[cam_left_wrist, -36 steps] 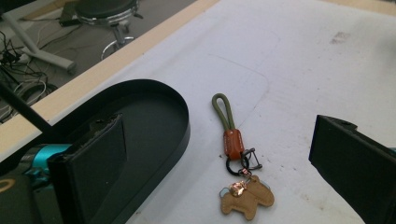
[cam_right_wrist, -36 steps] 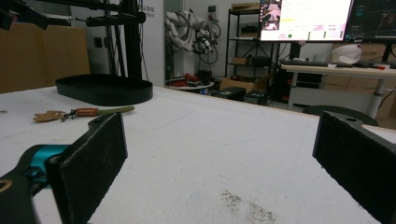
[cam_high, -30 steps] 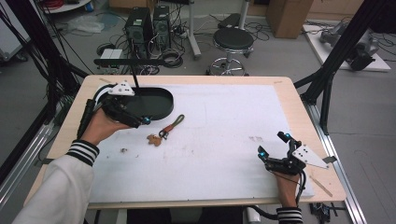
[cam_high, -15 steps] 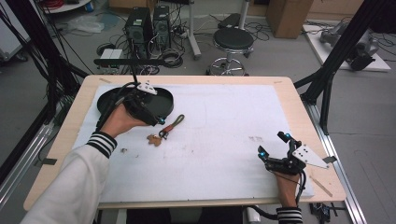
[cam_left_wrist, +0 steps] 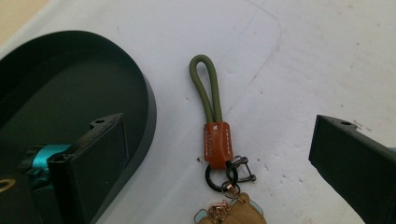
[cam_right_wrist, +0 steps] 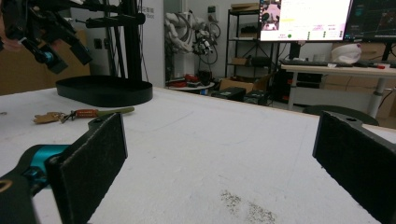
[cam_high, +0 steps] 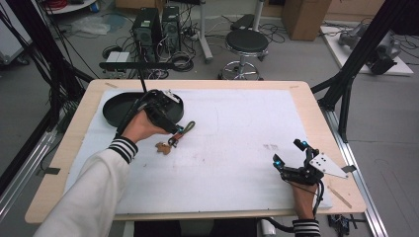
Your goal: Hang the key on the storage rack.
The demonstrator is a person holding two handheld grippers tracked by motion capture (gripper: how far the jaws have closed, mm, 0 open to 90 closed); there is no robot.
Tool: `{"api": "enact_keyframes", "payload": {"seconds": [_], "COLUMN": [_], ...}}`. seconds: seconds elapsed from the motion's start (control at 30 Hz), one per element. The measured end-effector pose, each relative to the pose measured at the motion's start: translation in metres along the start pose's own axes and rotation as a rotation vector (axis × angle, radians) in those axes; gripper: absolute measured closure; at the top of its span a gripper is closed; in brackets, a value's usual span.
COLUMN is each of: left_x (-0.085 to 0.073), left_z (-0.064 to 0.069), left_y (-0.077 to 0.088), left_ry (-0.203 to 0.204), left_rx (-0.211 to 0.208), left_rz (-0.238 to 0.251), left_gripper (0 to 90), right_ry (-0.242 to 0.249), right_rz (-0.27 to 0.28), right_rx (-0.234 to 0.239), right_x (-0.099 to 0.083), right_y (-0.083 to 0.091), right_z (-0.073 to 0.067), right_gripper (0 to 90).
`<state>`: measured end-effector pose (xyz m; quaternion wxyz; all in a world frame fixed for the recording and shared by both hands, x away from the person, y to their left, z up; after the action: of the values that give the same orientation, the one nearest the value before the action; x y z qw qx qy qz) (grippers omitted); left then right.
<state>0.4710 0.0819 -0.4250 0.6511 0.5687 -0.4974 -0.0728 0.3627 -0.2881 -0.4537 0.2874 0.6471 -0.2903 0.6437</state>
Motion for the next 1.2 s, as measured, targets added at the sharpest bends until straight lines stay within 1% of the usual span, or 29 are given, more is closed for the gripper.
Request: {"api": "enact_keyframes", "payload": {"seconds": [0.03,0.07,0.13,0.2,0.3,0.37,0.43,0.47,0.57,0.67,0.73,0.87,0.93,1.03,1.07,1.1,1.2], "left_x": [-0.001,-0.002,-0.003,-0.004,-0.004,-0.005,-0.008,-0.009,-0.011,-0.013,-0.015,-0.017,-0.018,-0.02,-0.02,-0.021,-0.022], "left_z": [0.001,0.001,0.003,0.007,0.01,0.011,0.011,0.011,0.013,0.015,0.015,0.017,0.017,0.017,0.017,0.017,0.016], "left_y": [-0.003,-0.005,-0.009,-0.014,-0.019,-0.022,-0.026,-0.027,-0.03,-0.033,-0.036,-0.042,-0.043,-0.046,-0.047,-0.047,-0.049], "left_ry": [0.005,-0.004,-0.002,-0.014,-0.028,-0.022,-0.023,-0.022,-0.016,-0.018,-0.031,-0.016,-0.014,-0.002,0.005,0.001,0.015], "left_rx": [-0.001,0.003,0.001,0.0,0.007,0.005,-0.002,-0.004,-0.008,-0.005,-0.002,-0.01,-0.018,-0.023,-0.021,-0.021,-0.018], "left_rz": [-0.01,-0.025,-0.041,-0.062,-0.078,-0.082,-0.119,-0.127,-0.146,-0.167,-0.186,-0.21,-0.222,-0.238,-0.242,-0.251,-0.26], "left_gripper": [5.1,5.1,5.2,8.7,9.2,9.4,9.7,9.7,10.3,10.7,11.0,11.7,13.2,15.0,15.0,15.2,16.2], "right_ry": [-0.001,-0.001,-0.001,0.0,-0.002,0.001,0.004,-0.002,0.001,0.001,0.001,0.006,0.004,0.005,0.005,0.001,0.005], "right_rz": [0.0,0.0,0.0,0.0,0.001,0.0,0.002,0.0,0.001,0.001,0.0,0.002,0.003,0.002,0.002,0.001,0.003], "right_rx": [0.001,0.001,0.002,0.002,0.002,0.003,0.002,0.003,0.003,0.003,0.003,0.001,0.002,0.002,0.002,0.003,0.002], "right_x": [0.0,0.0,0.0,0.0,0.0,0.0,0.0,0.0,0.0,0.0,0.0,0.0,0.0,0.0,0.0,0.0,0.0], "right_y": [0.0,0.0,0.0,0.0,0.0,0.0,0.0,0.0,0.0,0.0,0.0,0.0,0.0,0.0,0.0,0.0,0.0], "right_z": [0.0,0.0,0.0,0.0,0.0,0.0,0.0,0.0,0.0,0.0,0.0,0.0,0.0,0.0,0.0,0.0,0.0], "right_gripper": [2.0,2.0,2.0,1.9,1.9,1.9,1.9,1.9,1.9,1.9,1.9,1.9,1.9,1.9,1.9,1.9,1.9]}}
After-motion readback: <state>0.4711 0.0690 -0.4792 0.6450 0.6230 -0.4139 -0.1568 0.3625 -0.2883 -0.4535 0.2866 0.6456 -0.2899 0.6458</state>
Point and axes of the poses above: each handheld gripper's, and its own axes: y roughly backward along the jaws, x roughly out of its top, z roughly to its right, the point moved 9 cm from there along -y, roughly forward along the jaws, and after that the axes turned 7 degrees about x, right-handed, at the moved point
